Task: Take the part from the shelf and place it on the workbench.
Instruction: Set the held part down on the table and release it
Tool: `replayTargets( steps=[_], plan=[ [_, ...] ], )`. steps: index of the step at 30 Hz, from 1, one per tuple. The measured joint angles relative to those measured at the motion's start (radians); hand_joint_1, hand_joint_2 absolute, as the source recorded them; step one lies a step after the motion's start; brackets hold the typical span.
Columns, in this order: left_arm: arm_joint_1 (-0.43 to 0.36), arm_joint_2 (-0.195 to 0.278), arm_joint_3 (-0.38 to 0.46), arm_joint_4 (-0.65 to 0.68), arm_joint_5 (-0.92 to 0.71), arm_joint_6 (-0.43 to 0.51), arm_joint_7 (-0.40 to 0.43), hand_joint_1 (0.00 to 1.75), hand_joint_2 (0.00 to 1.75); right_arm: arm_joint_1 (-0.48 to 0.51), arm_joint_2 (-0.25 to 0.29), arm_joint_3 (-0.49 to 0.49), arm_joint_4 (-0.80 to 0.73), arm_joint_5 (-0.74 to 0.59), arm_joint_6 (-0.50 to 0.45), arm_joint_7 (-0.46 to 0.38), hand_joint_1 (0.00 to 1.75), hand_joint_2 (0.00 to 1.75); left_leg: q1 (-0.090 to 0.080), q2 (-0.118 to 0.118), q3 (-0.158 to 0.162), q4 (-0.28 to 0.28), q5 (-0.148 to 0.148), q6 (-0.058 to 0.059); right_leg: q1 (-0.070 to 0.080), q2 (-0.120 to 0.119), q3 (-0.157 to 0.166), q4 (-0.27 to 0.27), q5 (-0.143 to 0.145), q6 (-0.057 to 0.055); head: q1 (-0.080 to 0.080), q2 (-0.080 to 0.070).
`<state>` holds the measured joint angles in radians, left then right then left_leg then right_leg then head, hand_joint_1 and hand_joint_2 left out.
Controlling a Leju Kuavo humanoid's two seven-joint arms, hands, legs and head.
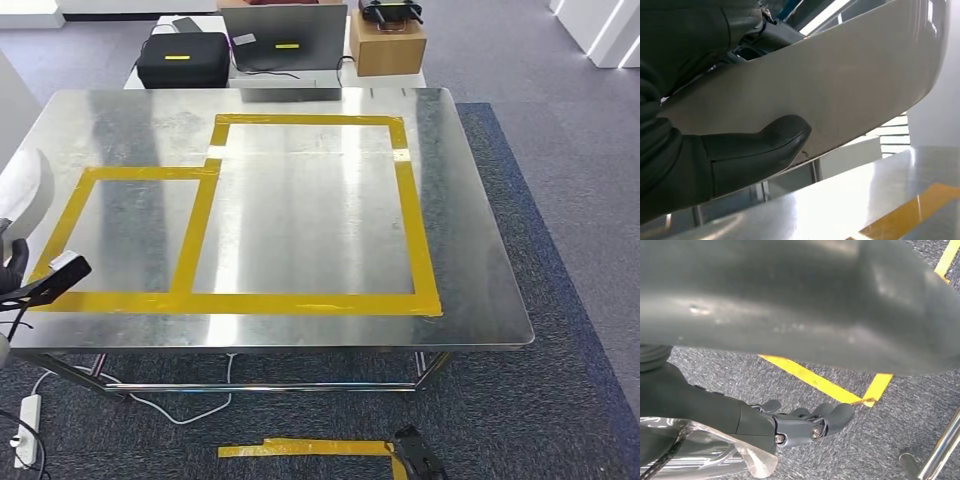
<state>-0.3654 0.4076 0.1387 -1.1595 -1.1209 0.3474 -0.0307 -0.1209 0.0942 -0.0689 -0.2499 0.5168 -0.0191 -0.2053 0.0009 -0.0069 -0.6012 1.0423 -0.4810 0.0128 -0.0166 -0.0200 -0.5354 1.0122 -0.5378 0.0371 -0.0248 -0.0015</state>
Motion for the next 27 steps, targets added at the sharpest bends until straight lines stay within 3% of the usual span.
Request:
replayTargets(
  steps=[9, 15, 27],
  plan=[
    [-0.076, 0.024, -0.216, 0.053, -0.392, 0.051, 0.052, 1.75, 1.75, -0.008, -0.001, 0.000, 0.001, 0.021, 0.021, 0.013, 0.00, 0.00, 0.000, 0.000, 0.000, 0.000, 0.000, 0.000, 0.000, 0.001, 0.000, 0.000, 0.000, 0.000, 0.000, 0.000],
    [-0.101, 0.049, -0.319, 0.080, -0.411, 0.048, 0.077, 1.75, 1.75, -0.017, -0.001, 0.001, 0.001, 0.023, 0.028, 0.014, 0.00, 0.00, 0.000, 0.000, 0.000, 0.000, 0.000, 0.000, 0.000, 0.001, -0.001, 0.000, 0.000, 0.000, 0.000, 0.000],
    [-0.100, 0.049, -0.345, 0.126, -0.410, 0.042, 0.075, 1.75, 1.75, -0.017, -0.001, 0.001, 0.001, 0.022, 0.027, 0.013, 0.00, 0.00, 0.000, 0.000, 0.000, 0.000, 0.000, 0.000, 0.000, 0.001, -0.001, 0.000, 0.000, 0.000, 0.000, 0.000]
  ],
)
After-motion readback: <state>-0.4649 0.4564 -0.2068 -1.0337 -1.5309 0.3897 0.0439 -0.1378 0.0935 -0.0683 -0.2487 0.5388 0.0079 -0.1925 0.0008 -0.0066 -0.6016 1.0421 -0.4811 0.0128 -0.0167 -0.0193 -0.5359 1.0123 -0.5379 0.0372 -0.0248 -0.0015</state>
